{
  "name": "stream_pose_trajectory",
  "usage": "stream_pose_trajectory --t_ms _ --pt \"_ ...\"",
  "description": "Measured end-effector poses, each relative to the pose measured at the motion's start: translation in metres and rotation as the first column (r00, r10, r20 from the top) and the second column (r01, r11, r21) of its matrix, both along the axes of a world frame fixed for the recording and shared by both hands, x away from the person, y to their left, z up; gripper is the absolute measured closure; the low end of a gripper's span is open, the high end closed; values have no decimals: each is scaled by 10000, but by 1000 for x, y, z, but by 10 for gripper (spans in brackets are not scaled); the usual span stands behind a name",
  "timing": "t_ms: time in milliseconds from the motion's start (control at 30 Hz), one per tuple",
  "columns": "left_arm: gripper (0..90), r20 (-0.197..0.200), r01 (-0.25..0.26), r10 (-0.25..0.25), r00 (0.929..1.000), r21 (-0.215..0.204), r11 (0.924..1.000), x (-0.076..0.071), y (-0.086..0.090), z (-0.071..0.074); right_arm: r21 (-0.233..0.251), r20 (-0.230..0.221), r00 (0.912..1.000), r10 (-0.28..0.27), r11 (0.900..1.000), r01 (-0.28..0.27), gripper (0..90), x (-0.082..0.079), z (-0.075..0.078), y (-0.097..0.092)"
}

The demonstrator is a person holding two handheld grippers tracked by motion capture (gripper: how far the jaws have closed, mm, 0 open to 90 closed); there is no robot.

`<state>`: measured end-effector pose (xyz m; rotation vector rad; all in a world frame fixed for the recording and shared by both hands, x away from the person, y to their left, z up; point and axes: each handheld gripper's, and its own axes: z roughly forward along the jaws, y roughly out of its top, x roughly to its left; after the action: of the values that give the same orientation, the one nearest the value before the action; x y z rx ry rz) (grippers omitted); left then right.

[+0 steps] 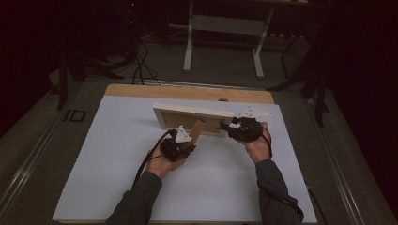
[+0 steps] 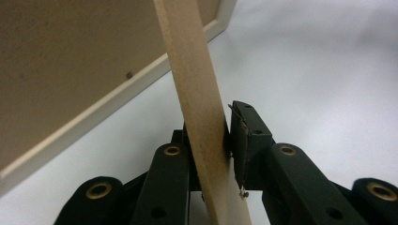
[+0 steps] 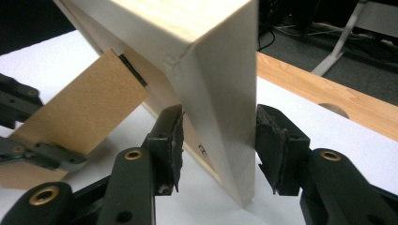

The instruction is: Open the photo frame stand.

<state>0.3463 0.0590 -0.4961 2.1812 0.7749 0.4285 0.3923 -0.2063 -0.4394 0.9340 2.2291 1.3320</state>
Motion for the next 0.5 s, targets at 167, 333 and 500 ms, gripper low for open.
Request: stream_pose_trajectory --t_ms 167,333,500 --pt "778 -60 -181 181 9998 112 9998 3 0 -3 37 -79 9999 91 10000 -91 538 0 -3 -1" --pt "771 -69 -13 13 10000 38 10000 -1 -3 -1 102 -58 10000 79 9999 -78 537 1 -4 -2" --pt "770 -58 76 -76 10000 55 10000 -5 -3 -3 34 -109 9997 239 9997 -239 527 -1 -4 -3"
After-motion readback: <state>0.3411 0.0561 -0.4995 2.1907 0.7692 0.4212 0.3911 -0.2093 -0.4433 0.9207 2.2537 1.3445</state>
